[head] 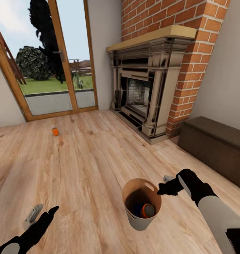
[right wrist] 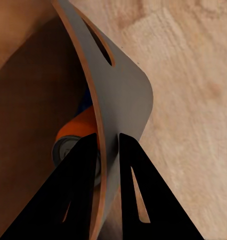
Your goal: Put the three can of soda from the living room inside the tash can in the kitchen.
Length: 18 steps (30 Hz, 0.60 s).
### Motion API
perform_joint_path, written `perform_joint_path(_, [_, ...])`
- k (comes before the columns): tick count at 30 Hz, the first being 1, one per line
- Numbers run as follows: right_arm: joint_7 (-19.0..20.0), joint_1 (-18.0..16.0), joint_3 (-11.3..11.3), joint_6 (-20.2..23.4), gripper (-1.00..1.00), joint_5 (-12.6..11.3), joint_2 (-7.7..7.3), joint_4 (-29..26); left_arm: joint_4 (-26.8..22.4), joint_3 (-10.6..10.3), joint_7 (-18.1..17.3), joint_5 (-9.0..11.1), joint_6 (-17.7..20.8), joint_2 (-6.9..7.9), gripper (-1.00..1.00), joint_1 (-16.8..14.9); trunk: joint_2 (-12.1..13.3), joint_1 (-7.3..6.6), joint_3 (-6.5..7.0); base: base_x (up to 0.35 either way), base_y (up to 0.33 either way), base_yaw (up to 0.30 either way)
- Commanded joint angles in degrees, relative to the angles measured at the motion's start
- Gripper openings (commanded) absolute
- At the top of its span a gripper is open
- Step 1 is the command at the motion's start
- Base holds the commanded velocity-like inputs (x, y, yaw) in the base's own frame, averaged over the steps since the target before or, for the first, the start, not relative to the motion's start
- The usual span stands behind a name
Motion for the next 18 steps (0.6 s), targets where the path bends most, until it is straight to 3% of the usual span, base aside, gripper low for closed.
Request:
perform_joint_path(1, [0.27, -0.03, -0.10, 0.48, -1.00, -1.88, 0.01, -0.01, 0.05, -0.11, 0.13, -0.01, 0.03, -0.04, 1.00, 0.00, 0.00, -0.01, 0.01, 0.319, 0.138, 0.088])
perform_joint_path(11, [0.27, -0.03, -0.10, 0.48, -1.00, -1.87, -0.03, -0.03, 0.26, -0.35, 0.21, -0.02, 0.33, -0.12, 1.00, 0.00, 0.00, -0.01, 0.01, 0.322, 0.128, 0.255])
perform_joint_path(18, [0.35, 0.12, -0.30, 0.48, -1.00, -2.09, -0.78, -5.78, 0.39, -0.35, 0.21, -0.03, 0.34, -0.12, 1.00, -0.05, 0.00, -0.01, 0.01, 0.323, 0.126, 0.233])
